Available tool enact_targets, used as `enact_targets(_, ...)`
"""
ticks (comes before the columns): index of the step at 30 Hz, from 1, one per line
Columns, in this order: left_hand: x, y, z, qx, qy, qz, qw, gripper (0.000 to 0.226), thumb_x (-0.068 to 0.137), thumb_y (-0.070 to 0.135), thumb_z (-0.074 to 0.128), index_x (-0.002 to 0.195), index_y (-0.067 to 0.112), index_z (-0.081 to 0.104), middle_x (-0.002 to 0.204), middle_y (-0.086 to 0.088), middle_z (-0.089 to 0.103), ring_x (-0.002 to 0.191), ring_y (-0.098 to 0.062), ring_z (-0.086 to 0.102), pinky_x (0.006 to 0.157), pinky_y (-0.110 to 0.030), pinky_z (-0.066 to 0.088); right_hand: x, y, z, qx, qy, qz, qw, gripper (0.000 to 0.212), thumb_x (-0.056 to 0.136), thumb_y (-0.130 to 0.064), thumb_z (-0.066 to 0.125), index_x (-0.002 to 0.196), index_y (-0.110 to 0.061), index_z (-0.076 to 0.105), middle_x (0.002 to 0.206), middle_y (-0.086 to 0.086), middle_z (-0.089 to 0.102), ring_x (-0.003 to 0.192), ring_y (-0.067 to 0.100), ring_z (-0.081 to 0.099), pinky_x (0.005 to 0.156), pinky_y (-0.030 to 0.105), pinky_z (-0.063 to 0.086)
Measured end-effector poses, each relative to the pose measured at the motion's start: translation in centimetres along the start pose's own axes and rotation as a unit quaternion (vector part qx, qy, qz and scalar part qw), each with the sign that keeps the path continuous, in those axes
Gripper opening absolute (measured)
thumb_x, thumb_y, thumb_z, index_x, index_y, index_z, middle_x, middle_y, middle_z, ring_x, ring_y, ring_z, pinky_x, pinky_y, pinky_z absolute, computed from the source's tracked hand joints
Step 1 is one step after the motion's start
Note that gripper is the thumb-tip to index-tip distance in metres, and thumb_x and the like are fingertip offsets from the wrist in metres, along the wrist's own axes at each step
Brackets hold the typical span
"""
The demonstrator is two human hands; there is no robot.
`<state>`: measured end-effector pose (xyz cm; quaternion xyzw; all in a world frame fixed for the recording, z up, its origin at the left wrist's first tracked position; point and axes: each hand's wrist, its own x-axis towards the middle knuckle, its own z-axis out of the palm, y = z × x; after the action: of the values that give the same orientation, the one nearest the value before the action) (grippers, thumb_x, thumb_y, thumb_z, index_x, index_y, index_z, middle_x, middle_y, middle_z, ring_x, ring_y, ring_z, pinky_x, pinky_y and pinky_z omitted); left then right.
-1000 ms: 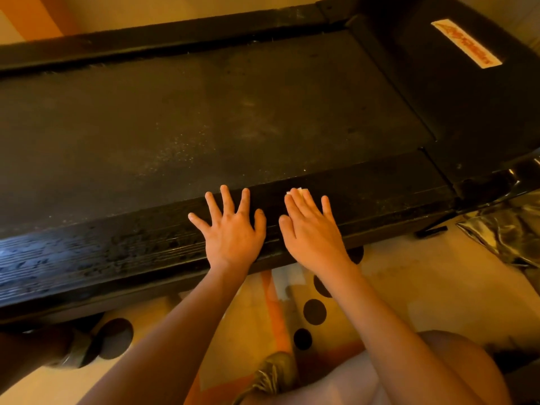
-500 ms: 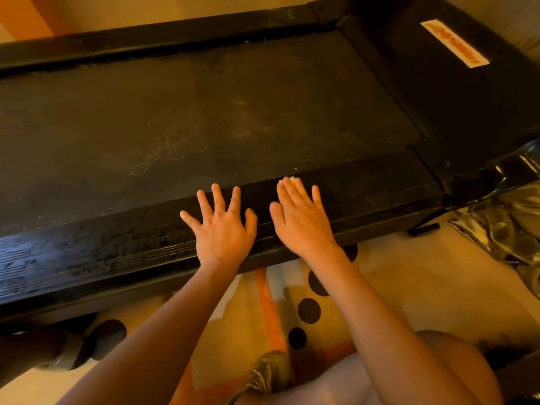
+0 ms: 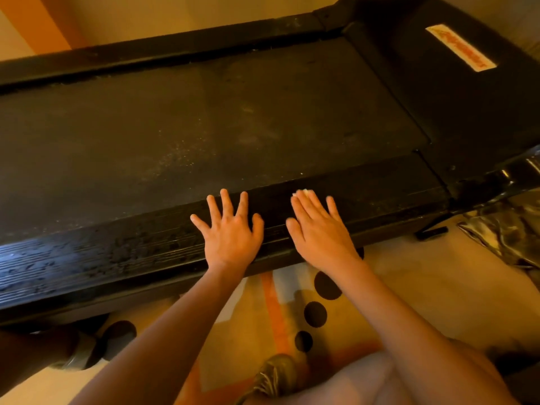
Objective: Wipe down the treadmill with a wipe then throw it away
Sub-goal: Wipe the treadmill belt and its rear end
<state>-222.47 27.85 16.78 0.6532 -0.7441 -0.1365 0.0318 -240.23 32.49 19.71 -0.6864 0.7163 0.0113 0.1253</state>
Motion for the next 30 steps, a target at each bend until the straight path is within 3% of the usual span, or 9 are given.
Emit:
enact_targets(4,0.1,-0.2,0.1,0.004,0.006,0.002,1.000,0.065,0.104,0.059,0.018,0.163,0.033,0.011,0.172,-0.010,0.003,0.157,-0.038,-0.006,0.118,-0.073,0.003,3.7,-0.1,-0.7,0.015,-0.004,0.002,1.000,0.061,0.110,-0.047,0.011,0.165,-0.019,0.006,0.173,-0.001,-0.001,0.158,0.015,-0.009,0.127,0.044,-0.008)
enact_targets(10,0.0,-0.3,0.1,-0.001,0.014,0.005,1.000,0.065,0.104,0.058,0.020,0.163,0.032,0.014,0.171,-0.010,0.005,0.157,-0.039,-0.004,0.118,-0.072,0.003,-2.6,-1.2,1.2,0.012,0.000,-0.046,0.999,0.063,0.109,-0.051,0.010,0.164,-0.021,0.003,0.172,-0.004,-0.006,0.157,0.013,-0.014,0.126,0.039,-0.012)
enact_targets(13,0.0,-0.2,0.1,0.000,0.011,0.012,1.000,0.065,0.104,0.058,0.020,0.163,0.031,0.014,0.171,-0.010,0.005,0.157,-0.038,-0.004,0.119,-0.071,0.003,-1.4,-0.9,0.5,0.002,-0.006,-0.068,0.998,0.063,0.109,-0.050,0.010,0.165,-0.021,0.005,0.172,-0.004,-0.003,0.157,0.012,-0.011,0.126,0.039,-0.011)
enact_targets(20,0.0,-0.4,0.1,-0.005,0.011,0.010,1.000,0.065,0.105,0.058,0.020,0.163,0.031,0.014,0.171,-0.010,0.005,0.157,-0.038,-0.005,0.119,-0.071,0.002,3.4,0.6,-1.0,0.041,-0.004,0.018,0.999,0.061,0.110,-0.047,0.010,0.165,-0.019,0.009,0.173,-0.001,0.002,0.158,0.015,-0.006,0.128,0.044,-0.007)
enact_targets(27,0.0,-0.3,0.2,-0.005,0.012,0.014,1.000,0.064,0.105,0.057,0.020,0.163,0.031,0.014,0.172,-0.010,0.004,0.157,-0.038,-0.005,0.119,-0.071,0.002,-2.6,-1.1,1.3,0.013,0.008,-0.056,0.998,0.062,0.110,-0.049,0.011,0.165,-0.021,0.004,0.172,-0.004,-0.004,0.157,0.012,-0.013,0.125,0.038,-0.012)
enact_targets(30,0.1,-0.2,0.2,-0.006,0.010,0.015,1.000,0.065,0.105,0.057,0.020,0.163,0.030,0.014,0.171,-0.010,0.005,0.157,-0.038,-0.004,0.119,-0.071,0.002,1.2,0.5,0.3,0.008,0.022,-0.019,1.000,0.061,0.110,-0.048,0.009,0.165,-0.020,0.008,0.173,-0.003,0.002,0.158,0.012,-0.008,0.124,0.040,-0.012)
